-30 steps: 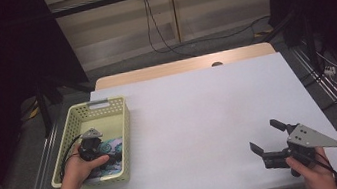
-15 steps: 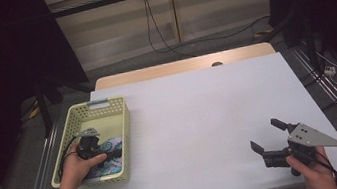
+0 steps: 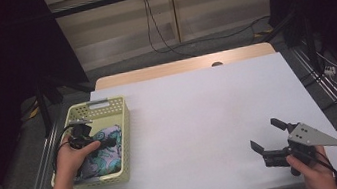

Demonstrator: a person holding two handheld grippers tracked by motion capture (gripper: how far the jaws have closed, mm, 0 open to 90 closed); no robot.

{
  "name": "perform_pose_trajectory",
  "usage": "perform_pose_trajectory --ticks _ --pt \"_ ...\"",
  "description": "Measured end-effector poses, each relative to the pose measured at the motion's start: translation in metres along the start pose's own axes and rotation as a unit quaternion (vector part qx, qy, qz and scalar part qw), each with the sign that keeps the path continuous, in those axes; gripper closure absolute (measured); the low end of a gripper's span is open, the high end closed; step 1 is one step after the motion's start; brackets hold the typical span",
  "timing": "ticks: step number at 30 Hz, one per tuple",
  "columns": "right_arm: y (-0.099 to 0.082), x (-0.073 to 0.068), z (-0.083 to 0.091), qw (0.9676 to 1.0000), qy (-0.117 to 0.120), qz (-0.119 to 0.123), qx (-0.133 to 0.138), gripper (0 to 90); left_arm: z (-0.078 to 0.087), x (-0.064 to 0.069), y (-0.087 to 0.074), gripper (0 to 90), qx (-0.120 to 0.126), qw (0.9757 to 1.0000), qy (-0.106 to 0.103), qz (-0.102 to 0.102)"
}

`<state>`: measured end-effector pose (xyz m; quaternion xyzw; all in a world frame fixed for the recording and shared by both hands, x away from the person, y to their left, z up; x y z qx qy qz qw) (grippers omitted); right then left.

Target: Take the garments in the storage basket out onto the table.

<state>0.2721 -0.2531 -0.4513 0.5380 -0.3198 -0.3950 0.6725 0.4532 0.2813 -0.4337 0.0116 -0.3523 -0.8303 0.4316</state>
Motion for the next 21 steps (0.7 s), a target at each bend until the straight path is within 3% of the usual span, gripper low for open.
perform_pose_trajectory --ticks 9,18,21 --pt "0.000 0.001 0.000 1.0000 0.000 0.000 0.000 3.0 0.031 0.011 0.031 54.6 0.014 0.9998 0.013 -0.007" --pt "0.000 0.001 0.000 1.0000 0.001 0.003 -0.002 3.0 0.057 0.032 0.066 54.6 0.029 0.9990 0.017 -0.030" --pt "0.000 0.001 0.000 1.0000 0.001 0.003 -0.001 3.0 0.063 0.040 0.079 54.6 0.039 0.9987 0.017 -0.029"
Point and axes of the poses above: each handheld gripper's, and its own axes: z roughly backward along the jaws, y roughly out of its top, x roughly to its right, the point moved 3 cm from there along -z, roughly forward along the jaws, and after that the axes turned 2 degrees about z, right-handed, at the moved point
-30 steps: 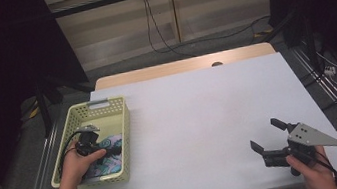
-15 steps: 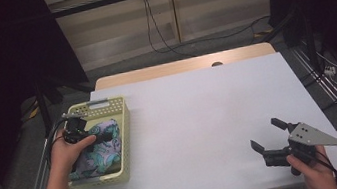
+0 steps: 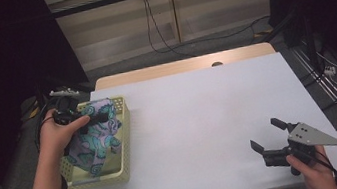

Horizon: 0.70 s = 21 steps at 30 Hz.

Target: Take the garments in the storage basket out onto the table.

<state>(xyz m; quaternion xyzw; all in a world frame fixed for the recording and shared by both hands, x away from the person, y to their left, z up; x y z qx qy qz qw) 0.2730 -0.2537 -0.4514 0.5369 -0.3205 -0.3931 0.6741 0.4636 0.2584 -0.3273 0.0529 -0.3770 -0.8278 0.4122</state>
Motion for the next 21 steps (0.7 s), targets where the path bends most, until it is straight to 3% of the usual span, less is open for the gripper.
perform_pose_trajectory --ticks 4,14,21 --pt "0.000 0.000 0.000 1.0000 0.000 0.000 -0.001 3.0 0.007 0.011 0.020 54.6 0.002 0.9998 0.002 -0.021" --pt "0.000 0.001 0.000 1.0000 0.001 0.001 0.000 3.0 0.015 0.032 0.046 54.5 0.019 0.9991 -0.008 -0.039" --pt "0.000 -0.001 -0.001 1.0000 0.003 0.003 -0.001 3.0 -0.002 0.053 0.049 54.3 0.023 0.9979 -0.029 -0.053"
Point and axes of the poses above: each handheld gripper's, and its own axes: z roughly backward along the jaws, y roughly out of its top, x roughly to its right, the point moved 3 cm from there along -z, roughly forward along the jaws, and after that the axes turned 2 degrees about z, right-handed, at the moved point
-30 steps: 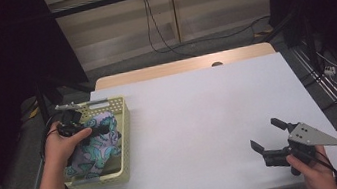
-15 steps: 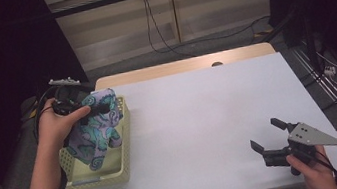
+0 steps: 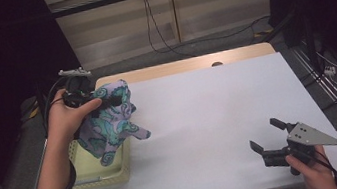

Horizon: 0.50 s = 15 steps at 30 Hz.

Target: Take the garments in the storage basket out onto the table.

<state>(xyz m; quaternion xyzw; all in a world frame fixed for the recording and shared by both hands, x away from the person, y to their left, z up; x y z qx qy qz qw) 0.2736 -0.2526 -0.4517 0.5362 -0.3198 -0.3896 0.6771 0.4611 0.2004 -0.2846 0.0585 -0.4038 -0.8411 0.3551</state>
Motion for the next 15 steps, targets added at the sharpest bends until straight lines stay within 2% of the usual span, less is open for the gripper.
perform_pose_trajectory --ticks 8,15 --pt "0.000 0.000 -0.001 1.0000 0.001 0.002 -0.002 3.0 -0.027 0.033 0.009 54.1 0.006 0.9993 -0.028 -0.026" --pt "-0.001 -0.002 -0.001 1.0000 0.001 0.008 -0.005 3.0 -0.058 0.063 0.011 53.8 0.003 0.9969 -0.057 -0.054"
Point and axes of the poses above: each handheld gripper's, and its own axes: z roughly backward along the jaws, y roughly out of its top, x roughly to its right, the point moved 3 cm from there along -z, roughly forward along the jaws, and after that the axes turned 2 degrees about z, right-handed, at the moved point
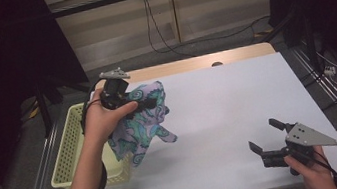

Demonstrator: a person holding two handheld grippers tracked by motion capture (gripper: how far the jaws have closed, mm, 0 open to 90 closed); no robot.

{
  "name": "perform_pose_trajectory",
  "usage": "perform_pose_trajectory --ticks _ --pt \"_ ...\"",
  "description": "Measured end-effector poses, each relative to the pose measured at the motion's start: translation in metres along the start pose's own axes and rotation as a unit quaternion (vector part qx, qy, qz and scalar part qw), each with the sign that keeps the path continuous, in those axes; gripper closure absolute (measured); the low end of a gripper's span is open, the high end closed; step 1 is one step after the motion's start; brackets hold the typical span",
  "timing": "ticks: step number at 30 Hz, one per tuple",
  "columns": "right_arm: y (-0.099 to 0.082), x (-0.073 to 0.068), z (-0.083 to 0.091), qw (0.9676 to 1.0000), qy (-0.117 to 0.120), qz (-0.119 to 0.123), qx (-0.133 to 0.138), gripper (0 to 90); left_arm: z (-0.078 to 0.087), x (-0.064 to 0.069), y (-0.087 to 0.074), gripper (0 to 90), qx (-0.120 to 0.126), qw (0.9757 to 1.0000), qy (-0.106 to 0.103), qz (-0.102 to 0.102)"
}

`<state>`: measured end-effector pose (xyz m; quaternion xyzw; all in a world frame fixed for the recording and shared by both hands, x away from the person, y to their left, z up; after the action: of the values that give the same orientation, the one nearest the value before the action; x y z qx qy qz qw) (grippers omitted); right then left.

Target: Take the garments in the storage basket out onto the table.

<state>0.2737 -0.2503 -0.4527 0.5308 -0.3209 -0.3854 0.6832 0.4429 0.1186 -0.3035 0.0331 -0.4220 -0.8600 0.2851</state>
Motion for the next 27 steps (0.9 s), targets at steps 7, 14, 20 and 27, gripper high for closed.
perform_pose_trajectory --ticks 7,14,20,27 --pt "0.000 0.000 0.000 1.0000 0.001 0.002 -0.001 3.0 -0.033 0.021 -0.001 53.2 -0.001 0.9995 -0.027 -0.014" --pt "0.000 -0.001 -0.001 1.0000 0.002 0.005 -0.003 3.0 -0.061 0.034 -0.006 51.5 0.000 0.9987 -0.048 -0.016" --pt "-0.001 -0.002 -0.002 0.9998 0.002 0.016 -0.013 3.0 -0.072 0.033 -0.017 37.8 0.010 0.9990 -0.036 -0.026" --pt "-0.002 -0.005 -0.008 0.9989 0.002 0.035 -0.031 3.0 -0.065 0.025 -0.030 21.7 0.047 0.9988 -0.013 -0.007"
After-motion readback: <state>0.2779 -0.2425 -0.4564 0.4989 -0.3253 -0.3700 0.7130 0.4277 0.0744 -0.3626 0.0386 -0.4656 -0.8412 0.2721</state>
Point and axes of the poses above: each handheld gripper's, and its own axes: z roughly backward along the jaws, y roughly out of its top, x roughly to its right, the point moved 3 cm from there along -z, roughly forward along the jaws, and after that the axes turned 2 degrees about z, right-handed, at the moved point
